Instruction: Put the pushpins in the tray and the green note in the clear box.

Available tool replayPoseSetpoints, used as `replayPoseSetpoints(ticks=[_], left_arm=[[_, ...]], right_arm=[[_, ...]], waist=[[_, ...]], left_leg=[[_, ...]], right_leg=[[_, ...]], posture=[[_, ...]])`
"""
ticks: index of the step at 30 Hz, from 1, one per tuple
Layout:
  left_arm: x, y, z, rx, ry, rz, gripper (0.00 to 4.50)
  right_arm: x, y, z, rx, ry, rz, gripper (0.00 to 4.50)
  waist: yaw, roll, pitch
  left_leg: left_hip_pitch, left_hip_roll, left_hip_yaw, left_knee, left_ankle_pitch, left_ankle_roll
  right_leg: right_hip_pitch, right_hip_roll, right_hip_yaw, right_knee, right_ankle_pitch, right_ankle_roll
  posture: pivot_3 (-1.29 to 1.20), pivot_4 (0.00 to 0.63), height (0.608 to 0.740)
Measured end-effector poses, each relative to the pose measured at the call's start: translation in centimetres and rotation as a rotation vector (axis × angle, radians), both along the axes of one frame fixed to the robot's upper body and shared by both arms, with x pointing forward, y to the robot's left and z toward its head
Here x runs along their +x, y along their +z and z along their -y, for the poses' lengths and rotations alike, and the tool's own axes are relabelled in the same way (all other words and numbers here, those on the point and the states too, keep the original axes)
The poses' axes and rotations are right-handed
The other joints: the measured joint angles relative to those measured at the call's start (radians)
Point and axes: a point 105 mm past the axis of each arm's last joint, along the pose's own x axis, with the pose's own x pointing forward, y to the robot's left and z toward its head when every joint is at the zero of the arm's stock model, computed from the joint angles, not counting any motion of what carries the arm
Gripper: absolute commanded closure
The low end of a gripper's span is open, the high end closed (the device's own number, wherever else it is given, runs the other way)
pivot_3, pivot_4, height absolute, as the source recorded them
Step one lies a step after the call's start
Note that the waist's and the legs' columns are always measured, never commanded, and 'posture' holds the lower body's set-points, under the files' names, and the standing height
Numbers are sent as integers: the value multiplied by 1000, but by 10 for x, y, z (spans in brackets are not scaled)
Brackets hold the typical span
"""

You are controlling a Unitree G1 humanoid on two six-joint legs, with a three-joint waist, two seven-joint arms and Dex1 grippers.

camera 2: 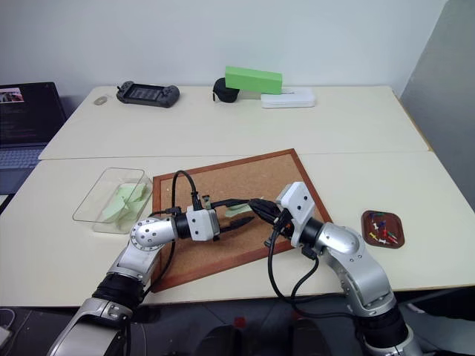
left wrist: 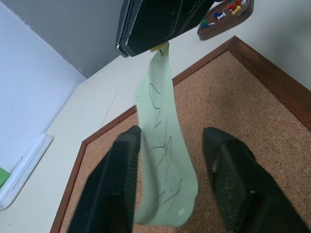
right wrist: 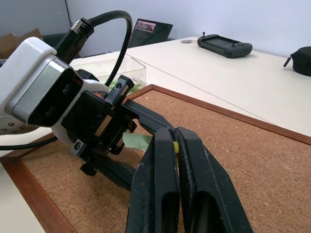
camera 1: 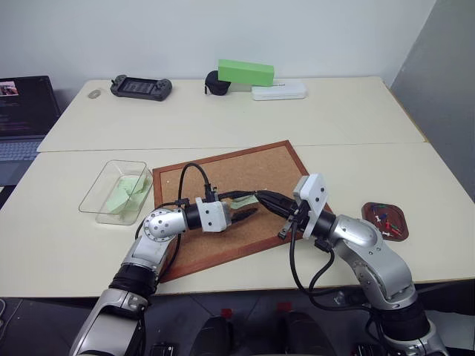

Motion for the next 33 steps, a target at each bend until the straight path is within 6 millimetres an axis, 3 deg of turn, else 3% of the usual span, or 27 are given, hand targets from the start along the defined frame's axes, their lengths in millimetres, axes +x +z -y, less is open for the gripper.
replayPoseSetpoints(ticks=[6,20,33], left_arm=[[0,0,0,-1,1,-1,4463],[-6,0,0,103,-79,146,4497],[-2,-8,-12,186,-67,232,4497]], right_arm=[[2,-3,2,-7,-6,-8,4500],[3,-1,3,-8,-6,-17,4500],[2,1,9,-9,-12,-35,4500]], waist=[[0,0,0],[0,0,0],[-1,0,0]], left_leg=[[0,0,0,0,0,0],[0,0,0,0,0,0],[0,0,0,0,0,0]], right_leg=[[0,0,0,1,0,0],[0,0,0,1,0,0],[-2,0,0,3,0,0]], posture=[[0,150,740],[0,150,740],[0,150,740]])
